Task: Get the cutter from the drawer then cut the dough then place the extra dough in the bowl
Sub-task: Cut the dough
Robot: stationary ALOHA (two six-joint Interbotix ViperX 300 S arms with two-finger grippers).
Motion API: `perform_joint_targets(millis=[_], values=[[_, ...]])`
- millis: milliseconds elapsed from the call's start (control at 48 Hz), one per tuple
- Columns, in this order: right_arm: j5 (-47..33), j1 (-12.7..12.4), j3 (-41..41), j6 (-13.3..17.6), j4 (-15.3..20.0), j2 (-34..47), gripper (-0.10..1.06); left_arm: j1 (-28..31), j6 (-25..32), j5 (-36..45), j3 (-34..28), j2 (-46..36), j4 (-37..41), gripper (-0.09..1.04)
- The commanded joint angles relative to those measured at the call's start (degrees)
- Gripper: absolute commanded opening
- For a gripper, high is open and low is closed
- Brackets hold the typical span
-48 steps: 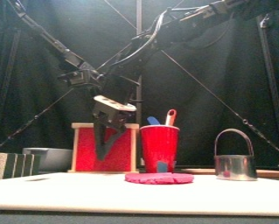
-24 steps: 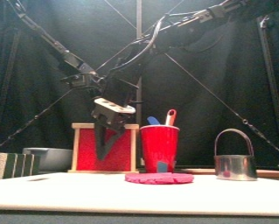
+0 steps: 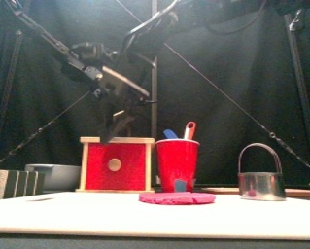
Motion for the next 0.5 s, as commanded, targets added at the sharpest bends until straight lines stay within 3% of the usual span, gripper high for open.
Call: perform_joint_targets(millis=[21, 271, 396, 500], values=[[-1.58, 1.23, 1.67, 0.26, 0.53, -6.68, 0.28, 0.70, -0.88, -3.34, 0.18, -3.60, -0.70, 0.38], [-2.11, 2.55, 12.92, 0.62, 5.36, -17.49, 0.28, 0.44, -1.93, -10.90, 5.45, -8.26, -4.75, 0.38], [-1.76, 2.55, 19.51, 2.99, 8.44, -23.73, 0.29, -1.14, -1.76, -15.21, 8.96, -10.72, -7.47, 0.38], [-1.23, 2.37, 24.35, 5.45, 8.96, -28.56, 0.32, -5.01, -1.58, -20.74, 12.48, -12.92, -8.70, 0.38]])
